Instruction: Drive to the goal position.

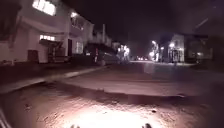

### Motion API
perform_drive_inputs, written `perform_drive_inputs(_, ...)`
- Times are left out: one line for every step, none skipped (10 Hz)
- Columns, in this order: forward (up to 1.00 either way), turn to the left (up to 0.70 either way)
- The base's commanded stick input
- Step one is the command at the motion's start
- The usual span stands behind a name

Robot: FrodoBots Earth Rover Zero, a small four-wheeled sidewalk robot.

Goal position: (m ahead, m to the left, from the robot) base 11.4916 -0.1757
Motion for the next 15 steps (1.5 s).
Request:
perform_drive_inputs(0.7,0.0)
perform_drive_inputs(0.7,0.0)
perform_drive_inputs(0.7,0.0)
perform_drive_inputs(0.7,0.0)
perform_drive_inputs(0.7,0.0)
perform_drive_inputs(0.7,0.0)
perform_drive_inputs(0.7,0.0)
perform_drive_inputs(0.7,0.0)
perform_drive_inputs(0.7,0.0)
perform_drive_inputs(0.7,-0.27)
perform_drive_inputs(0.7,-0.35)
perform_drive_inputs(0.7,-0.17)
perform_drive_inputs(0.7,0.0)
perform_drive_inputs(0.7,0.0)
perform_drive_inputs(0.7,0.0)
